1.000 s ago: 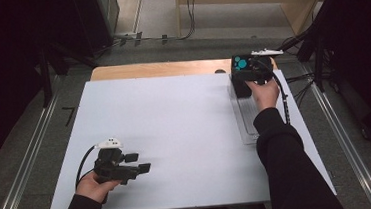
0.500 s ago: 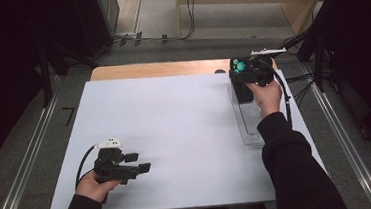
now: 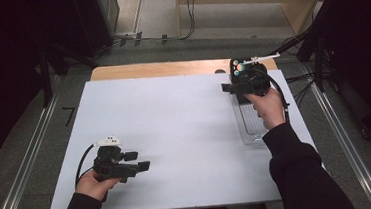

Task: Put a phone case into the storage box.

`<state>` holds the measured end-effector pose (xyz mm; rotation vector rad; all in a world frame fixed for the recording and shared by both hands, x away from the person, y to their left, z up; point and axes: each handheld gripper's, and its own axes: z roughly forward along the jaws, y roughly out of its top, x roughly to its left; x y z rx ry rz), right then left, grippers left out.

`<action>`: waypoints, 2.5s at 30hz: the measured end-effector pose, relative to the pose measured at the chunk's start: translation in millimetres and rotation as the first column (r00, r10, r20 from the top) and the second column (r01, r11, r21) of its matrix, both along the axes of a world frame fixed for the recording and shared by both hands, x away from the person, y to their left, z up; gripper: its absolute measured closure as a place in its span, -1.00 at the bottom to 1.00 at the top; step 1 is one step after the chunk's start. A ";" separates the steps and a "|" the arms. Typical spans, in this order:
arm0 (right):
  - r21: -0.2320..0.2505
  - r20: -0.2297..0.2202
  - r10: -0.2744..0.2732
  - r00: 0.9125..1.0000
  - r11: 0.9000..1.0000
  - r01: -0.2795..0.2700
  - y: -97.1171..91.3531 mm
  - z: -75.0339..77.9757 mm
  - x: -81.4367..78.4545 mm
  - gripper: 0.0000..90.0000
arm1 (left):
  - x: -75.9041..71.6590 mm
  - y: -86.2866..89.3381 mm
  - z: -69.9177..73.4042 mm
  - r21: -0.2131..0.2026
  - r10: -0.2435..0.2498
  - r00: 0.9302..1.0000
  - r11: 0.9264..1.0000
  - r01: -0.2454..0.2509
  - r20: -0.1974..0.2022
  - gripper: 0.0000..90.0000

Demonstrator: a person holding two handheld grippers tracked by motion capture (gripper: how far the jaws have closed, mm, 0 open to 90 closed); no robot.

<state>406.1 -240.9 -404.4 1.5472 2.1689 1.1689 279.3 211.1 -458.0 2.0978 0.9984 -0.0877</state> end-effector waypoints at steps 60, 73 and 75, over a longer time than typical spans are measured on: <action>0.013 -0.019 0.345 0.938 0.939 -0.345 8.2 -56.8 -144.9 -0.51 | -1.8 -11.6 -0.4 -0.019 -0.092 0.996 0.996 0.091 -0.010 -0.39; -0.001 -0.064 0.324 0.944 0.946 -0.325 -12.9 -68.0 -160.7 -0.52 | -5.1 -4.7 -0.5 -0.019 -0.086 0.996 0.996 0.086 -0.009 -0.39; 0.001 -0.056 0.318 0.946 0.948 -0.319 -15.1 -68.7 -161.8 -0.52 | -5.2 -4.6 -0.3 -0.020 -0.086 0.996 0.996 0.086 -0.009 -0.39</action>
